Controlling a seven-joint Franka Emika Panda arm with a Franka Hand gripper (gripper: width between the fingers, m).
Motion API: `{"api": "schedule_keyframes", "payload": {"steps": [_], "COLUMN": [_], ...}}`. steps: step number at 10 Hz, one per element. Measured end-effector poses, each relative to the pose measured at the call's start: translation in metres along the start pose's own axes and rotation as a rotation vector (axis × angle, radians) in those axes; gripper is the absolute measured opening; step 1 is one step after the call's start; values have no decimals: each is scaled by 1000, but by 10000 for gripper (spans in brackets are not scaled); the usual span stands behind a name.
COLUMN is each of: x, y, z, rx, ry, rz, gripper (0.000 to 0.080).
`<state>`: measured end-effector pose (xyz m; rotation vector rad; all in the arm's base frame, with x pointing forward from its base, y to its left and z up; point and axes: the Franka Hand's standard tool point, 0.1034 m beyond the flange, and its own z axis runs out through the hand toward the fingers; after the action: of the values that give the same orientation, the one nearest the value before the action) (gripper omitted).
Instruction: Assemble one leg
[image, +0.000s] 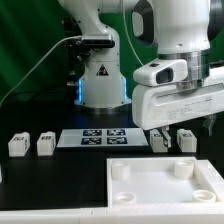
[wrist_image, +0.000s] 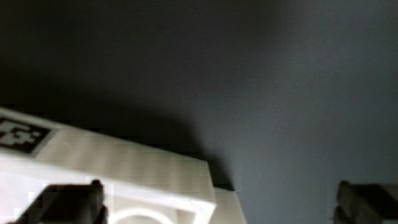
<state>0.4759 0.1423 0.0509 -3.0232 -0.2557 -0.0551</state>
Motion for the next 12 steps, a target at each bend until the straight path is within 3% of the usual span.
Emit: {"api": "schedule_keyframes", "payload": {"steps": [2, 3, 5, 9, 11, 12], "x": [-14, -14, -29, -34, -54, -54], "y": [-24, -29, -27, -26, -37, -40], "z": [7, 8, 9, 11, 15, 22], "rx": [6, 11, 26, 48, 18, 17], "ry": [-104, -106, -262, -621, -847, -881], "rz": [100, 103, 155, 159, 229, 233], "gripper": [649, 649, 649, 649, 649, 649]}}
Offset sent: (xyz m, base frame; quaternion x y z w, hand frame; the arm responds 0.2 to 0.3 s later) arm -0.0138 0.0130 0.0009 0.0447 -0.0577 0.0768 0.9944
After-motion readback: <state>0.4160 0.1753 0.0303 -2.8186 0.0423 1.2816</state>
